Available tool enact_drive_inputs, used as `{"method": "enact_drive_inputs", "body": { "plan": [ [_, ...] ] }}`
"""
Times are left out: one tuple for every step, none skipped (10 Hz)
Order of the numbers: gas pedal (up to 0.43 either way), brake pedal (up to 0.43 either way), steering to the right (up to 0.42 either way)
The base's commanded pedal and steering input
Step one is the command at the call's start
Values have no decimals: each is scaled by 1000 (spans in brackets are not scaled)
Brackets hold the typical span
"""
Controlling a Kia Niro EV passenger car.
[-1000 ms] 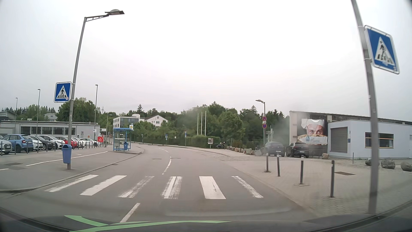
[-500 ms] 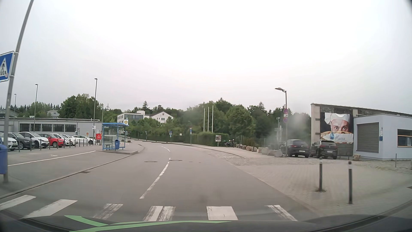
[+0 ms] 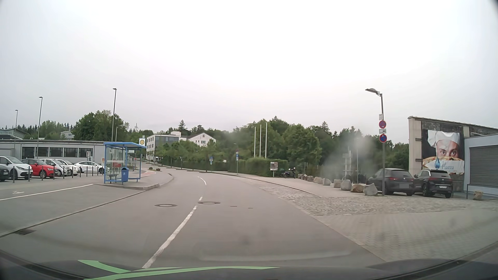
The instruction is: Follow the waypoints while adhering to traffic rules and regulations
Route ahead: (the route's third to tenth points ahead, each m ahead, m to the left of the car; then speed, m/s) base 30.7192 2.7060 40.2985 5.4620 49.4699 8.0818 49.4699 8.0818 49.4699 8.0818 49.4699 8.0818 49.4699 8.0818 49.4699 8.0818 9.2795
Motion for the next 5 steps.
{"method": "enact_drive_inputs", "body": {
  "plan": [
    [0, 0, -23],
    [0, 0, -23],
    [0, 0, -21],
    [0, 0, -19],
    [0, 0, -19]
  ]
}}
